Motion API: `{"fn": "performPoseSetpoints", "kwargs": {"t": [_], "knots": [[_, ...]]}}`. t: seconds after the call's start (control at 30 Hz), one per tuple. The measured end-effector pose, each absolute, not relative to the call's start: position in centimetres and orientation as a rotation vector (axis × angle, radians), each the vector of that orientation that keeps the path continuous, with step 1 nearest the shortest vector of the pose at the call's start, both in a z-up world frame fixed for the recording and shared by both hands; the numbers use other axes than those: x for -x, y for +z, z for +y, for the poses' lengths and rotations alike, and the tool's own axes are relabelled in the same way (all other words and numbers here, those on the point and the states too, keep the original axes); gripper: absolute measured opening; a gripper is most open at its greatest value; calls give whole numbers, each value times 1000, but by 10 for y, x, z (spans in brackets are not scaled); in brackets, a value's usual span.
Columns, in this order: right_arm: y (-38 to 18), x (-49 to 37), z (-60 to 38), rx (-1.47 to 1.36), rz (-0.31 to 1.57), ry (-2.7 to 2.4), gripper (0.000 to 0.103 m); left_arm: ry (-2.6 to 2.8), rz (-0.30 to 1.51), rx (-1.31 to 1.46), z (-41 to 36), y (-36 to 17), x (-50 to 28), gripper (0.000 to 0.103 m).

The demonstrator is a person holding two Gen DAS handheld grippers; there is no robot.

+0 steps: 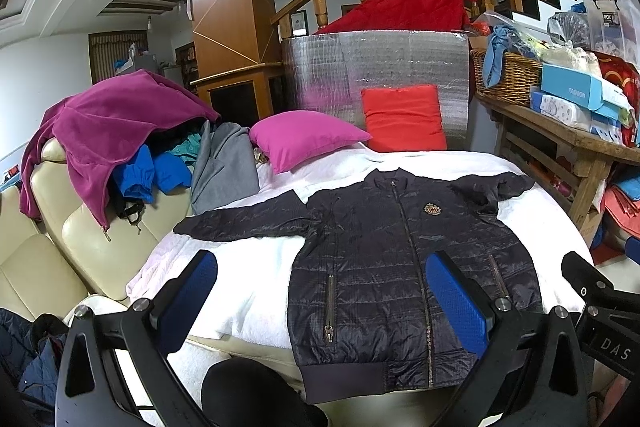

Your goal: Fold large clothes

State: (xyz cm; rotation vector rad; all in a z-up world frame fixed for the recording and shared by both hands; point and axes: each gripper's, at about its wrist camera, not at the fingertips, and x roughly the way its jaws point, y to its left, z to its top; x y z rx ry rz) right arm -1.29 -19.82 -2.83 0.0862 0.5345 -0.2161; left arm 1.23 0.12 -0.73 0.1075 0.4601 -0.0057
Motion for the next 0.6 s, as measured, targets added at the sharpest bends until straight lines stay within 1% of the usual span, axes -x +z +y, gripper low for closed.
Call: {"fn": "performPoseSetpoints", "kwargs": {"t": [0.37, 0.6], "knots": [[-39, -15, -207, -98, 577, -217, 103, 5, 509, -127, -9, -21, -37, 103], [-53, -51, -227, -118, 620, -231, 103, 3, 570, -147, -20, -41, -75, 103]]}}
